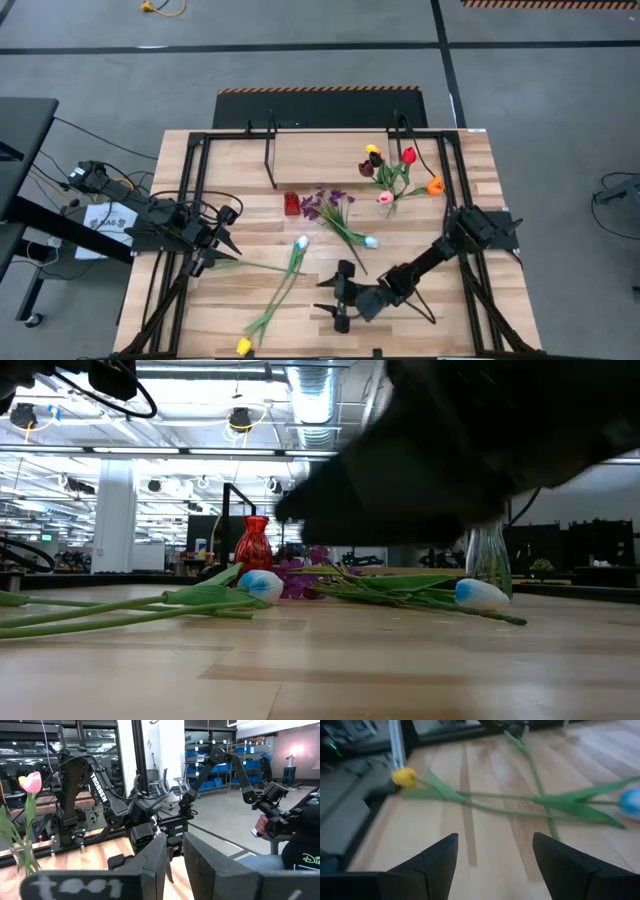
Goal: Pick and place flowers into a vace then onto a shelf
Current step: Put the black flower into the transparent vase
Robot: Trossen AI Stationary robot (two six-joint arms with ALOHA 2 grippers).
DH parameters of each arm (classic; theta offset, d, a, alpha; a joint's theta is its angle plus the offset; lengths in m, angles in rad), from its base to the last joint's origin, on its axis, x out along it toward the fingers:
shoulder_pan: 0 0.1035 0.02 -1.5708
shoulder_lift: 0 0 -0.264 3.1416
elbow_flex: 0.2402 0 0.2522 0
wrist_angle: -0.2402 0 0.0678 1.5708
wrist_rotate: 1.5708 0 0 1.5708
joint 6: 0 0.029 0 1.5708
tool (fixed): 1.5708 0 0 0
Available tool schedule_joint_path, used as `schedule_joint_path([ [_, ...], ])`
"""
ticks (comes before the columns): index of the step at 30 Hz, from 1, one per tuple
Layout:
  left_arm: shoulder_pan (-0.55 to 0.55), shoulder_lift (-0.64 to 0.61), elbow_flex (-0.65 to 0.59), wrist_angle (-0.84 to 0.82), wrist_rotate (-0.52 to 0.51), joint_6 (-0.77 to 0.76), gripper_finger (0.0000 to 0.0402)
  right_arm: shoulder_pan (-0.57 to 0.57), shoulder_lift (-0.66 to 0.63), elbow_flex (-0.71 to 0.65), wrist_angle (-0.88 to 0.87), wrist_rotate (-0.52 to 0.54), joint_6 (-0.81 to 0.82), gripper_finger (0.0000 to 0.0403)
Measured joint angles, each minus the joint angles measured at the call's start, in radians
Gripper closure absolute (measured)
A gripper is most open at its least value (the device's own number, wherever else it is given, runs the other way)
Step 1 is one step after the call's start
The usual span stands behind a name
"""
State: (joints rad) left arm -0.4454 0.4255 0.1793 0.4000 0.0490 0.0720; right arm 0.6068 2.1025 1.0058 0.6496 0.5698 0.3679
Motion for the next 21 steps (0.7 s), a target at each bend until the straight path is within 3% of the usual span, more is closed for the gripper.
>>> schedule_joint_path([
  [4,0.000,0.000,0.000,0.000,0.000,-0.002,0.0345,-0.023,0.000,0.023,0.016,-0.068,-0.020,0.0152],
  [9,0.000,0.000,0.000,-0.020,-0.001,-0.007,0.0345,-0.022,0.000,0.048,0.009,-0.076,-0.111,0.0152],
  [21,0.000,0.000,0.000,0.018,-0.002,-0.004,0.0345,-0.100,0.000,0.048,-0.096,-0.075,-0.081,0.0152],
])
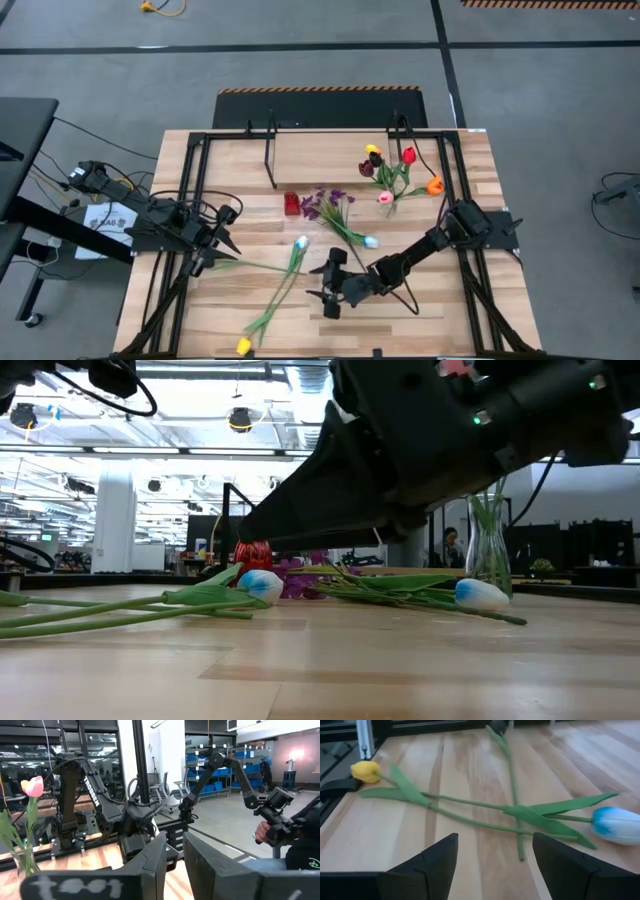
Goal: Pick and place flowers into a vace then onto a shelf
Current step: Put the black flower into the transparent vase
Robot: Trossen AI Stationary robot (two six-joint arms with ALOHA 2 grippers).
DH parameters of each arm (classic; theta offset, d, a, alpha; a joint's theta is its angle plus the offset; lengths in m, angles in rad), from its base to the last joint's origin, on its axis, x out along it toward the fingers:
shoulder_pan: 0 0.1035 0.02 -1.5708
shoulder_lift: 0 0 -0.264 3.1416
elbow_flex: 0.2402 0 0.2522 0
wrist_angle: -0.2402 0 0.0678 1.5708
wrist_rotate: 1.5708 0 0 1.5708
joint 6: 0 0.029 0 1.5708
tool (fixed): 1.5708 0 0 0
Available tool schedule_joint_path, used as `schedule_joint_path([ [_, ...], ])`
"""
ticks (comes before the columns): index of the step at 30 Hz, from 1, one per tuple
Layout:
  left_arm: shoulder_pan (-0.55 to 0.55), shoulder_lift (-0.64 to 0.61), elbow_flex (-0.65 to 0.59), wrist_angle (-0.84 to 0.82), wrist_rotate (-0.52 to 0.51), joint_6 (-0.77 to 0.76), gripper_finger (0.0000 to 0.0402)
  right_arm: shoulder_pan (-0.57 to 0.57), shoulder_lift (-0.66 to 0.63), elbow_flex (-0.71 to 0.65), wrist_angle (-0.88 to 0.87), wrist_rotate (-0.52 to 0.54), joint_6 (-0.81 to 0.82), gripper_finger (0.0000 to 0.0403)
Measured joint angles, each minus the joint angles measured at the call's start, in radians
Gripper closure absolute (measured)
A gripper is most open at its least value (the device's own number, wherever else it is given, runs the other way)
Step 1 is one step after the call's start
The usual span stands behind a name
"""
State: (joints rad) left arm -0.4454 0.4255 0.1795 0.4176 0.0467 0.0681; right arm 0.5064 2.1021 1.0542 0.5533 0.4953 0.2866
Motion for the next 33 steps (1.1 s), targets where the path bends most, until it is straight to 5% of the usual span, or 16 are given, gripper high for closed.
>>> schedule_joint_path([
  [14,0.000,0.000,0.000,-0.010,0.000,-0.012,0.0345,-0.012,0.004,0.000,-0.023,0.007,0.002,0.0152],
  [33,0.000,0.000,0.000,-0.012,0.001,-0.039,0.0345,-0.045,0.177,0.134,-0.027,0.027,-0.004,0.0152],
])
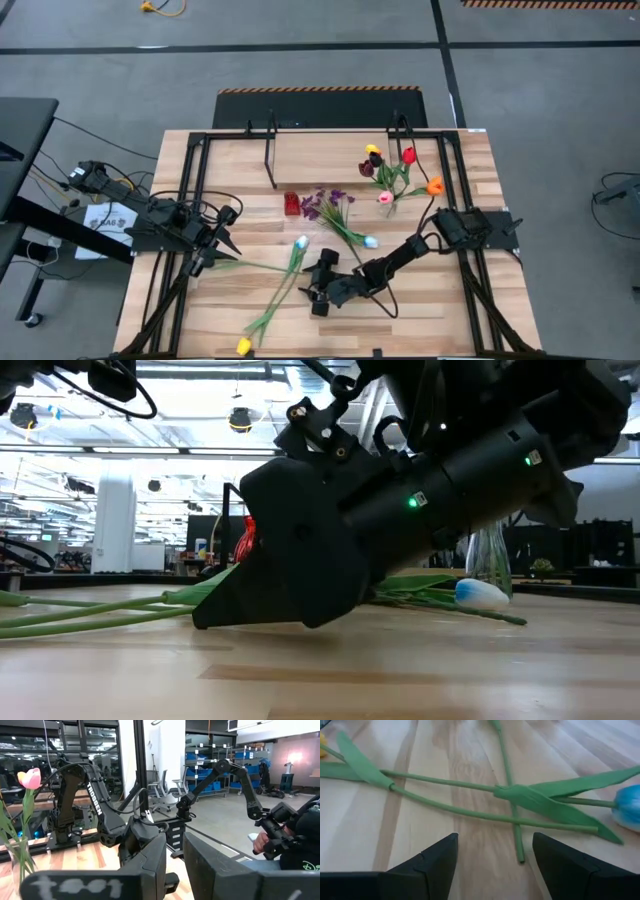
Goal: Pick and place flowers into a vace then onto a shelf
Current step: Put the black flower into the transparent vase
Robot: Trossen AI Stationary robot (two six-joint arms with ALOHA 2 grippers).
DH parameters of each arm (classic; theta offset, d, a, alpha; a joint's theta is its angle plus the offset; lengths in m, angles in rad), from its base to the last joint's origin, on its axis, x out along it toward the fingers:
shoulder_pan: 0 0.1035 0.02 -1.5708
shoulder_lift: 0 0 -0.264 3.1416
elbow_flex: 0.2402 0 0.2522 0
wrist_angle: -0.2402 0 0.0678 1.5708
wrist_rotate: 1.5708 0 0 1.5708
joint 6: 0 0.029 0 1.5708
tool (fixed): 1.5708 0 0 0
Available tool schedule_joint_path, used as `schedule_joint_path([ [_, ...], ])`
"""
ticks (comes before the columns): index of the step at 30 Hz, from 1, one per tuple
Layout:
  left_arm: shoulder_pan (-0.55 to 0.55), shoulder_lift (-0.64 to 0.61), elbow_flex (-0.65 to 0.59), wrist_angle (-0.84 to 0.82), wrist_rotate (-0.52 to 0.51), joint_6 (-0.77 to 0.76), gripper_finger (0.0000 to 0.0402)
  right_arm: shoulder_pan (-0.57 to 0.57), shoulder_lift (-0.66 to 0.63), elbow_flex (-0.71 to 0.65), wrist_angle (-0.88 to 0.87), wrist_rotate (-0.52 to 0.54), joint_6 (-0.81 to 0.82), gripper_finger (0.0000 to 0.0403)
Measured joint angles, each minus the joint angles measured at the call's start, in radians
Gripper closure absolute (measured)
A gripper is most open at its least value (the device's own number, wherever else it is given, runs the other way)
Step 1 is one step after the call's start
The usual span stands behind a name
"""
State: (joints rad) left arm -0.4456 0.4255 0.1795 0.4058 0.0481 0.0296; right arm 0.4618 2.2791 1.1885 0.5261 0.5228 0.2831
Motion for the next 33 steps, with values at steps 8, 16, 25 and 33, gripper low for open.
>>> schedule_joint_path([
  [8,0.000,0.000,0.000,-0.004,0.000,0.000,0.0345,-0.010,-0.004,0.005,-0.063,0.001,0.076,0.0153],
  [16,0.000,0.000,0.000,-0.004,0.000,0.000,0.0345,-0.018,-0.006,0.004,-0.103,0.004,0.106,0.0202],
  [25,0.000,0.000,0.000,-0.004,0.001,0.000,0.0345,-0.026,-0.006,0.002,-0.141,0.010,0.113,0.0316],
  [33,0.000,0.000,0.000,-0.004,0.001,0.000,0.0345,-0.028,-0.006,0.001,-0.168,0.013,0.130,0.0396],
])
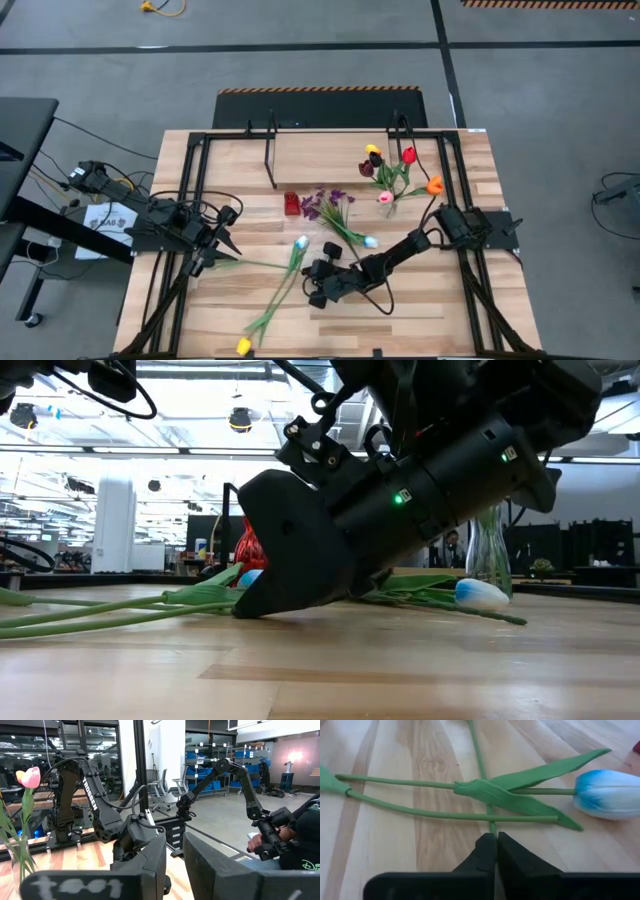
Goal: Pick and place flowers into a vace then onto a shelf
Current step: Put the black flower into the transparent vase
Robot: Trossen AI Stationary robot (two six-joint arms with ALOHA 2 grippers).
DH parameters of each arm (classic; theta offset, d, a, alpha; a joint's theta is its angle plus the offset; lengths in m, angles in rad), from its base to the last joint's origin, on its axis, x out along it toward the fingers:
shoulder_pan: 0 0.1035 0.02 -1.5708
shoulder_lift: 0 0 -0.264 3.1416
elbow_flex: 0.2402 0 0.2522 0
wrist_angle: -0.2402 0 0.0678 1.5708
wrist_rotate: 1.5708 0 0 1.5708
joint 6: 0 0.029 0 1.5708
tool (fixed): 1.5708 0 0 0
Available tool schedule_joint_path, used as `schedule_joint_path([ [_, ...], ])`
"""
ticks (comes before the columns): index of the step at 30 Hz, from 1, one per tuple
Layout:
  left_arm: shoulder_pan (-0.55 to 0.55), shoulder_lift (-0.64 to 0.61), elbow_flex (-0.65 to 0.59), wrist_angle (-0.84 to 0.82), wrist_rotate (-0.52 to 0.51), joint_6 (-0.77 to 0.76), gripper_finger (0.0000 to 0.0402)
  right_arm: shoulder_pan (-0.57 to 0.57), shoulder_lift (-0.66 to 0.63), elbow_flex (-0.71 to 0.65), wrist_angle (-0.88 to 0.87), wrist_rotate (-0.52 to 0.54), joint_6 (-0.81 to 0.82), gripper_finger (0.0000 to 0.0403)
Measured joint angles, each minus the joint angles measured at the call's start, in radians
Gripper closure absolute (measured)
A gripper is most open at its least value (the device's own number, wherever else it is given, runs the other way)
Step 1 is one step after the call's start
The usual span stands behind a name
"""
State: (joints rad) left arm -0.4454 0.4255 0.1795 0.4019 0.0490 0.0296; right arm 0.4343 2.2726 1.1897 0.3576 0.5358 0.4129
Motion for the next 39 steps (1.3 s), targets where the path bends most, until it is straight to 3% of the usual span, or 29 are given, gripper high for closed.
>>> schedule_joint_path([
  [9,0.000,0.000,0.000,0.000,0.000,0.000,0.0345,-0.006,-0.036,-0.002,-0.037,-0.054,0.054,0.0401],
  [15,0.000,0.000,0.000,-0.001,0.000,0.000,0.0345,0.027,-0.130,-0.009,-0.205,-0.052,0.057,0.0402],
  [26,0.000,0.000,0.000,-0.002,-0.001,0.000,0.0345,0.119,-0.258,-0.007,-0.561,0.188,0.286,0.0403],
  [34,0.000,0.000,0.000,-0.002,-0.002,0.000,0.0345,0.167,-0.301,-0.005,-0.588,0.375,0.315,0.0403],
  [39,0.000,0.000,0.000,-0.002,-0.002,0.000,0.0345,0.191,-0.317,-0.004,-0.574,0.427,0.287,0.0403],
])
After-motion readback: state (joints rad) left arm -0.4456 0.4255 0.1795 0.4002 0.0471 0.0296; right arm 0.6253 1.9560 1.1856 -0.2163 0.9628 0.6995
